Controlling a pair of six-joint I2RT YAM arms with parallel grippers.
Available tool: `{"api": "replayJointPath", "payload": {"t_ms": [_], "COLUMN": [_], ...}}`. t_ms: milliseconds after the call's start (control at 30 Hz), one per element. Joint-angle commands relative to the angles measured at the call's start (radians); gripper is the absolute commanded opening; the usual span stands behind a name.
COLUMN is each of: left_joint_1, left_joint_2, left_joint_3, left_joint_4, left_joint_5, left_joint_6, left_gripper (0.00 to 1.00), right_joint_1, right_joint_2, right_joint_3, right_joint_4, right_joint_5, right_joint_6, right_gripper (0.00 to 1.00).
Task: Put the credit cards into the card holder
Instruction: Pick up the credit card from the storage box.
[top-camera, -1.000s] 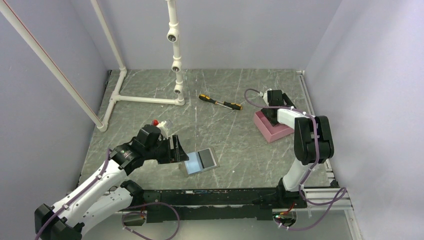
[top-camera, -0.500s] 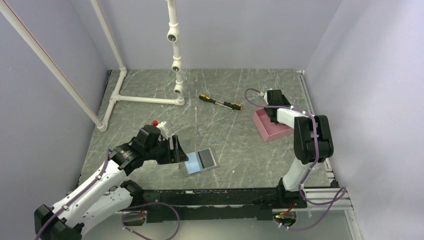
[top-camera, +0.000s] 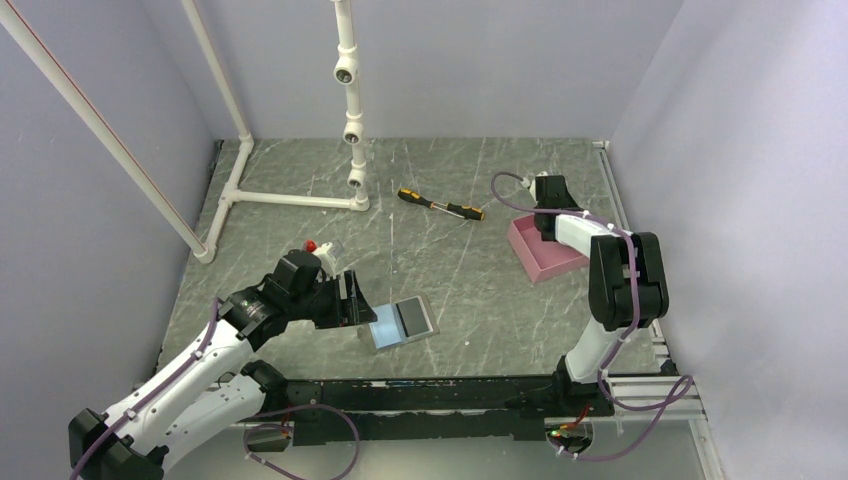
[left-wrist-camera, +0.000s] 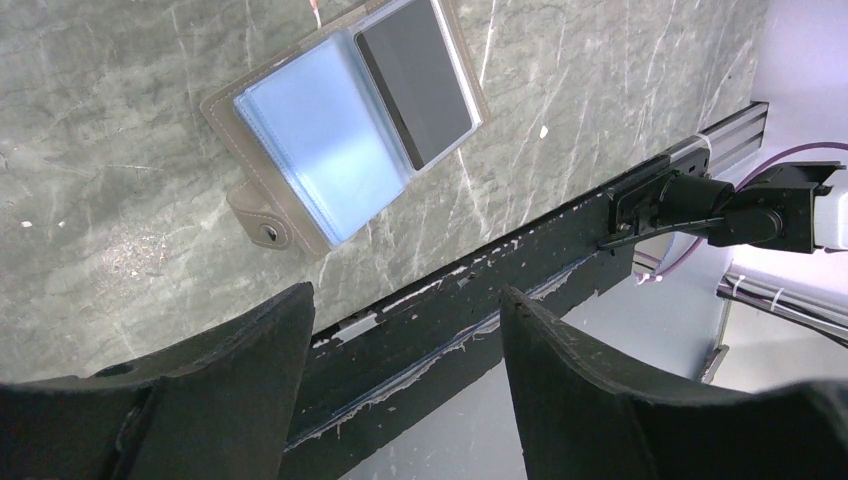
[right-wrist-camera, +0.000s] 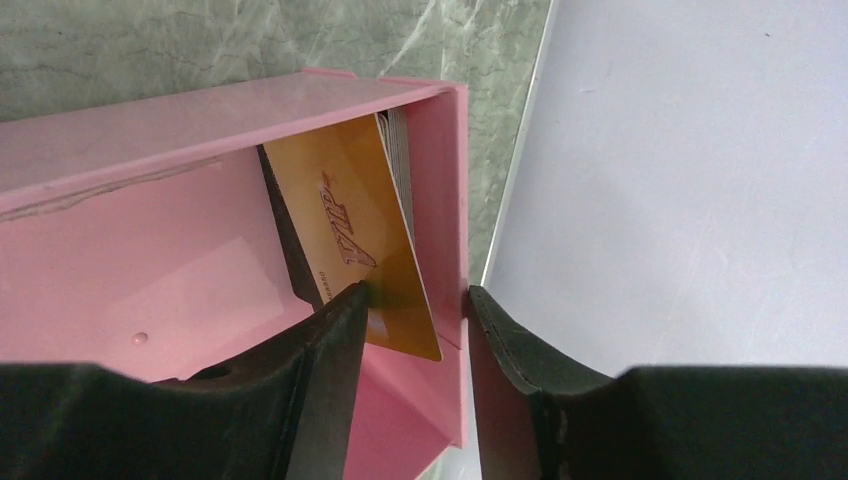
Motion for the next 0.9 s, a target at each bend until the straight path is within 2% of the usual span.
{"api": "replayJointPath", "payload": {"t_ms": [0,267,433,600,667,867], "left_joint_1": [0.005,0.005,0.005,0.005,0.005,0.005], "left_joint_2": [-0.003,-0.008,-0.009,-0.015,-0.018,-0.033], "left_joint_3": [0.011,0.009,0.008,0.006,0.007,0.001], "left_joint_4": [0.024,0.022,0.023,0.022,0.018,0.010], "left_joint_5": [0.016,0.017,0.022,0.023,0.023,0.020], "left_joint_6": [-0.008,-0.008,-0.009,-0.010,-0.009,-0.012], "left_gripper": [0.73,0.74,0.74,0.74,0.74,0.74], "right_joint_1": [0.001,0.014,0.018,0.020,0.021,0.024], "right_joint_2": [-0.051,-0.073,-0.090,-0.091,-0.087,-0.081], "right_joint_3": [0.041,0.039,0.020,0.014,0.018,0.024], "right_joint_4": [-0.001,-0.018,-0.027,-0.043,-0.048,-0.066], "right_joint_5": [0.028,0.052,0.047,0.027,0.019,-0.021], "right_joint_6": [0.009,0.012,0.031,0.056,0.061,0.070], "right_gripper": [0.42,0.31,0.14,0.07,0.08,0.37]}}
